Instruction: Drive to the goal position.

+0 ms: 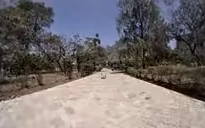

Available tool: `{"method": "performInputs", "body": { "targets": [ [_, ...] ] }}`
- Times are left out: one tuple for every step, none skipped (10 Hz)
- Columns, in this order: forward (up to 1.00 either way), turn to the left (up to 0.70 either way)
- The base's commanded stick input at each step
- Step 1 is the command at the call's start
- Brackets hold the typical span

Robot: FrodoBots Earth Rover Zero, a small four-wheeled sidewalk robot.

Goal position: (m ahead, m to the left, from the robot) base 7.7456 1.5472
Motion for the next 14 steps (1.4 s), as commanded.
{"method": "performInputs", "body": {
  "targets": [
    [1.0,0.0],
    [1.0,0.0],
    [1.0,0.0],
    [1.0,0.0],
    [1.0,0.0],
    [1.0,0.0],
    [1.0,0.0],
    [1.0,0.0],
    [1.0,0.0],
    [1.0,0.0],
    [1.0,0.0],
    [1.0,0.0],
    [1.0,0.0],
    [1.0,0.0]
  ]
}}
